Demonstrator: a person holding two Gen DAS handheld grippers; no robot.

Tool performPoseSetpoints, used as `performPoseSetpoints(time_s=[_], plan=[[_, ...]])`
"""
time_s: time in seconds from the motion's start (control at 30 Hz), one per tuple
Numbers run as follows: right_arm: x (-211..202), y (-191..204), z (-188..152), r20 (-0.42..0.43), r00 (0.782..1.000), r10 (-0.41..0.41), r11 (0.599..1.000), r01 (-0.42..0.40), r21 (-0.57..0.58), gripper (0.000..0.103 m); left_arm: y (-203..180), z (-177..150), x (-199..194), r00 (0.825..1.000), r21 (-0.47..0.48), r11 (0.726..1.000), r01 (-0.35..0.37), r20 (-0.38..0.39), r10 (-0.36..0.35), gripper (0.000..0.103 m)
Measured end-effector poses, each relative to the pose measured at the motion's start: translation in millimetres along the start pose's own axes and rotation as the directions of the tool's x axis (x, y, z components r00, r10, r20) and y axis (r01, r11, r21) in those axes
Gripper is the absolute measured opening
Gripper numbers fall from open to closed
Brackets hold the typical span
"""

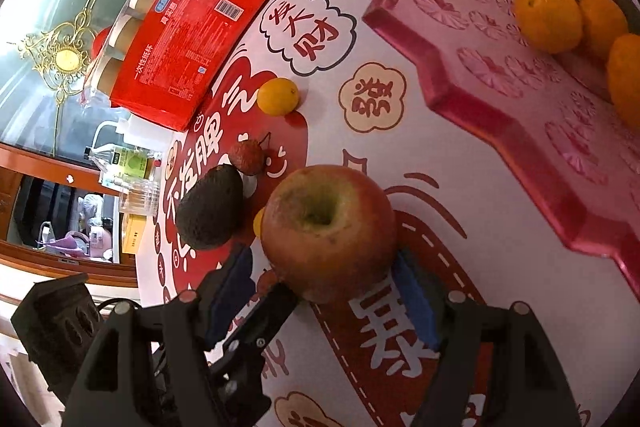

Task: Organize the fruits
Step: 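Grasp the brown lychee with the left tool while the right tool grasps the red apple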

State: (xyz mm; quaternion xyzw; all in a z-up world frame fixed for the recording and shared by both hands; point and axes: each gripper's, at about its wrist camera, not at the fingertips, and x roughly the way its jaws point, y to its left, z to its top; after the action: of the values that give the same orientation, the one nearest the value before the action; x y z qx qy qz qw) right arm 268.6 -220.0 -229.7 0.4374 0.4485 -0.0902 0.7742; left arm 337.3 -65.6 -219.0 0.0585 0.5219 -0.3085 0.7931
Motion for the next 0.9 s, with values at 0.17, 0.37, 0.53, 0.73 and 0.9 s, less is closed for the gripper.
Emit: performPoseSetpoints(time_s=[0.17, 0.37, 0.53, 0.73, 0.9], plan=[[0.4, 2.2, 1.9, 0.008, 0.999, -0.037, 0.999, 0.037, -0.024, 0.068, -1.9, -0.7, 0.3, 1.000, -0.002, 1.000, 0.022, 0.015, -0.022, 0.035], [0.4, 3.3, 5.7, 0.022, 0.999, -0.050, 0.997, 0.051, -0.051, 0.066, -2.7, -2.4, -2.5, 0.999, -0.005, 1.000, 0.017, 0.028, -0.017, 0.029], [0.0, 5.1, 3.3, 0.022, 0.998, -0.054, 0.995, 0.056, -0.080, 0.066, 3.1, -4.7, -7.5, 0.999, -0.030, 0.999, 0.022, 0.027, -0.021, 0.029], [-4.0, 7.3, -6.6, 0.031, 0.997, -0.071, 0.990, 0.074, -0.117, 0.066, 7.9, -12.0, -18.8, 0.999, -0.044, 0.999, 0.032, 0.042, -0.030, 0.028], [-9.6, 5.0, -17.9, 0.028, 0.997, -0.071, 0.988, 0.074, -0.139, 0.065, 12.5, -22.1, -28.2, 0.999, -0.075, 0.996, 0.042, 0.035, -0.039, 0.028]])
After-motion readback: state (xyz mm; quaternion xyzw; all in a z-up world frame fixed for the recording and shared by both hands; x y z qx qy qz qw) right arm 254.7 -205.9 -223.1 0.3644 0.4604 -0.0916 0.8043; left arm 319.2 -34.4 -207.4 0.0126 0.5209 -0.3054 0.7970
